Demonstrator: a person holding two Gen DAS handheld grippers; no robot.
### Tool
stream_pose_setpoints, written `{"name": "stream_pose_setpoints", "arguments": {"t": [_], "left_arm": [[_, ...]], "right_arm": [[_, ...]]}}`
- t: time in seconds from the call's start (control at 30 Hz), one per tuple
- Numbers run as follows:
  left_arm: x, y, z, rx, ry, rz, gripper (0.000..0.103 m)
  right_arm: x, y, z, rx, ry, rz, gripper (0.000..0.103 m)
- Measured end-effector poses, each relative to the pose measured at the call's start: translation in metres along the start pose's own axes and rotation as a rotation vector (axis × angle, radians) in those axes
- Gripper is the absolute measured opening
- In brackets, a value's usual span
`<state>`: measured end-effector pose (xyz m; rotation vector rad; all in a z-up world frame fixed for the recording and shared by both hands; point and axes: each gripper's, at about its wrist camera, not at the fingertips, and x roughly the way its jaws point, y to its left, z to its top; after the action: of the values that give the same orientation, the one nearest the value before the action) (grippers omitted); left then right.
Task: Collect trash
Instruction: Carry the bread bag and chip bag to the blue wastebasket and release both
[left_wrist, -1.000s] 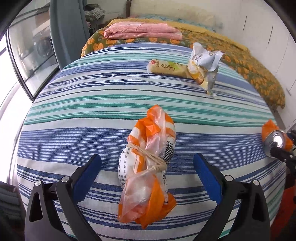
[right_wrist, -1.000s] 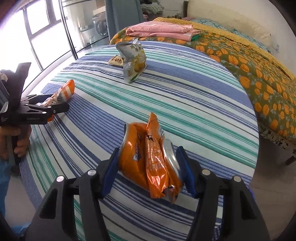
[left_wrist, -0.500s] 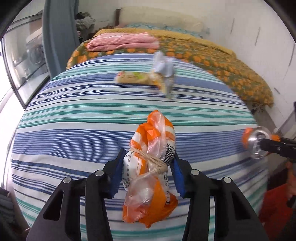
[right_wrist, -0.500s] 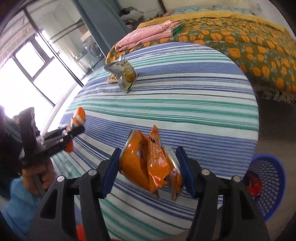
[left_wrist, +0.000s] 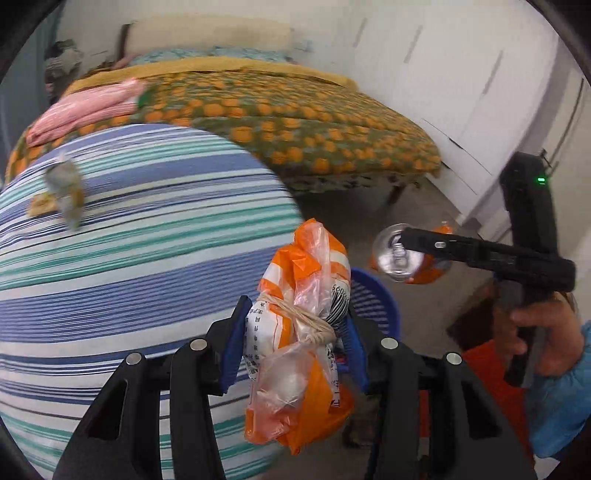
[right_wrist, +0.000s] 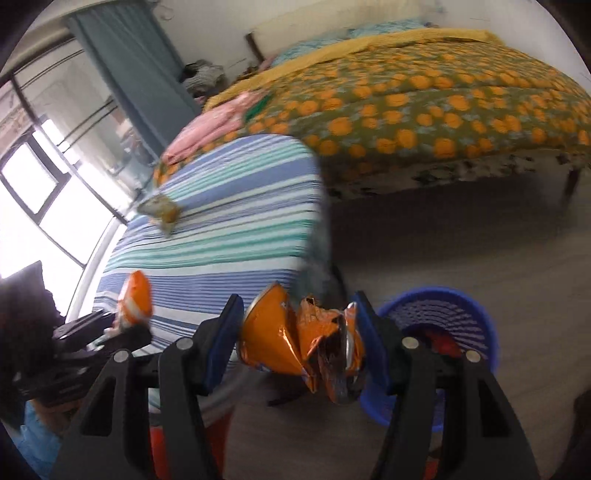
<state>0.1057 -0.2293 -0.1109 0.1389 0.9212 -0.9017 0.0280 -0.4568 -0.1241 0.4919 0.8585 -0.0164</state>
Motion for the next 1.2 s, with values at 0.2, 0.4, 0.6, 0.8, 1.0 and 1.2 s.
{"name": "stream_pose_setpoints", "arguments": {"t": [0.2, 0.4, 0.6, 0.8, 1.0, 1.2], "left_arm": [[0.069, -0.07, 0.001, 0.058, 0.089, -0.054, 0.047], [0.143, -0.087, -0.005, 0.042, 0.177, -0.042, 0.047], [0.177, -0.093, -0.006, 0.063, 0.199, 0.003, 0.047], [0.192, -0.099, -0.008, 0.079, 0.202, 0.041, 0.047], [0.203, -0.107, -0.009, 0.112, 0.199, 0.071, 0.047], [0.217, -0.114, -0.007, 0.142, 0.199, 0.087, 0.047]], "right_arm": [[0.007, -0.073, -0.016, 0.099, 0.019, -0.11, 0.06], [0.022, -0.125, -0.026, 0.196, 0.027, -0.143, 0.06], [0.031, -0.149, -0.032, 0.227, 0.037, -0.148, 0.06], [0.037, -0.16, -0.034, 0.252, 0.053, -0.133, 0.06], [0.045, -0.167, -0.034, 0.266, 0.072, -0.135, 0.06], [0.052, -0.177, -0.035, 0.309, 0.087, -0.126, 0.062]]}}
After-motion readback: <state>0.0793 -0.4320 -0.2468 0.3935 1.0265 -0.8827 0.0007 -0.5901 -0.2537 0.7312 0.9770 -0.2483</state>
